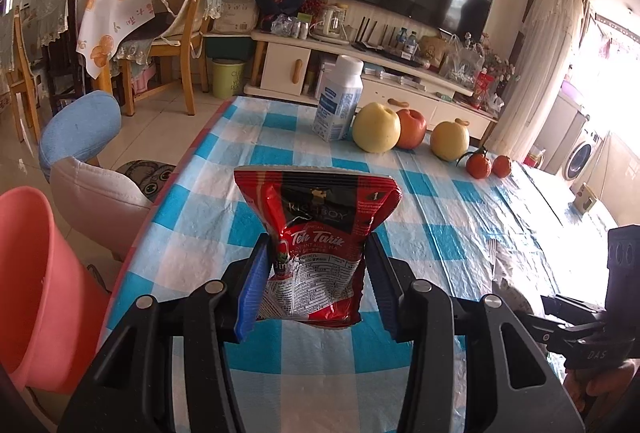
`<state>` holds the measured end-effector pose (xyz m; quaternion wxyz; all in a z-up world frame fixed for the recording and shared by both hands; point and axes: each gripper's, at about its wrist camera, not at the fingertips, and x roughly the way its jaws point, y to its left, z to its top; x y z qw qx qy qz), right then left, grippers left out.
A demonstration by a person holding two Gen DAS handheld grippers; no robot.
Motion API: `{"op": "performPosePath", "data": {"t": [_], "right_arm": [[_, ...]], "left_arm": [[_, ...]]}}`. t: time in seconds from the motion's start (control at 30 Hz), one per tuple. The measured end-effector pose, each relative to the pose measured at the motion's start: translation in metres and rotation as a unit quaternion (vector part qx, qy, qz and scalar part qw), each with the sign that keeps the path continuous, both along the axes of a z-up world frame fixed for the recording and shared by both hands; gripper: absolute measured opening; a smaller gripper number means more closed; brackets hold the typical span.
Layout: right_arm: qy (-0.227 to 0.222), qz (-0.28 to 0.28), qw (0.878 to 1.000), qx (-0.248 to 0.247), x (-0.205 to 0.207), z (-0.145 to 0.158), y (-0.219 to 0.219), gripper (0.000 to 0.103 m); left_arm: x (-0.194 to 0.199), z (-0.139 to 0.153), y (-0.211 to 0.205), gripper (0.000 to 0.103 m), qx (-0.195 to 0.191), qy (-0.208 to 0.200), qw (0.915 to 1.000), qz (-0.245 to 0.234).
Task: Collect trash
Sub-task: 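Carry the red packet and white bag to the pink bucket and release both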
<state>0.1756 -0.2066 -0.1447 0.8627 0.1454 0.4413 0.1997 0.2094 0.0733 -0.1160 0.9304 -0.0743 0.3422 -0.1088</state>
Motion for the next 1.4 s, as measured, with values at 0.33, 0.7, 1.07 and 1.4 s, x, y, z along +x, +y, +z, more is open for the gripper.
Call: {"op": "performPosePath", "data": {"t": [0.33,0.7,1.07,1.4], "right_arm": [[-0.001,0.010,1.000,0.014,0.001,0.010,0.025,0.079],[-0.005,0.047,0.999,0.019,0.012,0.026,0.077,0.079],[-0.012,0.104,0.994,0.028,0.027,0.049,0.152,0.079],[-0.010,0.165,0.985,0.047,0.043,0.063,0.241,0.079]], "left_arm": [[-0.010,0.016,0.026,0.049,-0.020,-0.024,0.9993,0.018],[-0.020,0.025,0.069,0.049,-0.046,-0.040,0.9965,0.057],[-0.033,0.029,0.132,0.049,-0.064,-0.054,0.9889,0.122],[-0.044,0.023,0.202,0.049,-0.085,-0.055,0.9710,0.216]]}}
